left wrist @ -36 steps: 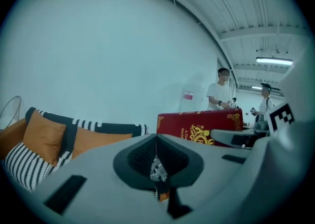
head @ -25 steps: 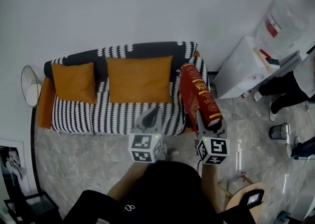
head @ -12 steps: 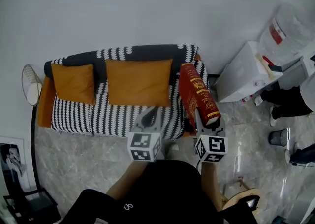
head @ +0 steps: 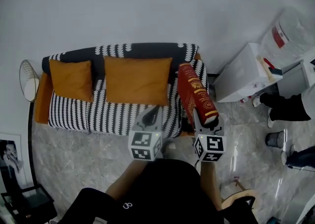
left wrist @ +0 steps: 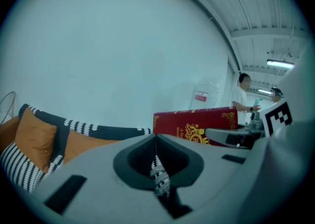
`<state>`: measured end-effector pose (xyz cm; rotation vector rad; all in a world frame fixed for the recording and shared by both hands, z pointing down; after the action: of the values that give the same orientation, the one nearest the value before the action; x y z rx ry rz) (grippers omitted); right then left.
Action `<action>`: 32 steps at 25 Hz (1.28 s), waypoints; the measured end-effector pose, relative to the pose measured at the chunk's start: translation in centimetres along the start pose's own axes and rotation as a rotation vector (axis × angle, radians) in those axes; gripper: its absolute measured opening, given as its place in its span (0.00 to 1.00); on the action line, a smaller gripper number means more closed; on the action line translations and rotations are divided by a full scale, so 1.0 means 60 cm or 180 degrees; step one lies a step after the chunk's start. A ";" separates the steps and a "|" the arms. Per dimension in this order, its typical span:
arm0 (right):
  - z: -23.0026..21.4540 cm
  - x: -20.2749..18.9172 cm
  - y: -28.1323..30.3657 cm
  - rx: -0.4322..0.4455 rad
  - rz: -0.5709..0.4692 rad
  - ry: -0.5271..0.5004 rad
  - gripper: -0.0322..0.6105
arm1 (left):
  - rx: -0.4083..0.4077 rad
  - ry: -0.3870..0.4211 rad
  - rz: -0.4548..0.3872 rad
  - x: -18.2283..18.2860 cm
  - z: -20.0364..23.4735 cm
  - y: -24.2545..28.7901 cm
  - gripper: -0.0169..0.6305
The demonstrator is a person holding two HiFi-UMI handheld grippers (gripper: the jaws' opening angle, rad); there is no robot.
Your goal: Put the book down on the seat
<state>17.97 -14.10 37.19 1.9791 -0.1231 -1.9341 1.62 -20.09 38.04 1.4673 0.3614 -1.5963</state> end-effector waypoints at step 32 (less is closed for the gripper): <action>-0.006 -0.145 0.089 0.0095 0.0727 -0.0288 0.40 | 0.0081 -0.0440 0.0556 -0.126 0.012 0.042 0.05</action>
<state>18.88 -16.24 47.13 1.8077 -0.3865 -1.8822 2.16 -18.88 45.94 1.3599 0.1304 -1.5554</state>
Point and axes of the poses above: the fingertips, and each gripper's own axes: y forward along the fingers, z to its left, x out of its top, the point moved 2 cm from there along -y, backward along the fingers, and after that the axes turned 7 degrees about -x, right-handed, at the moved point
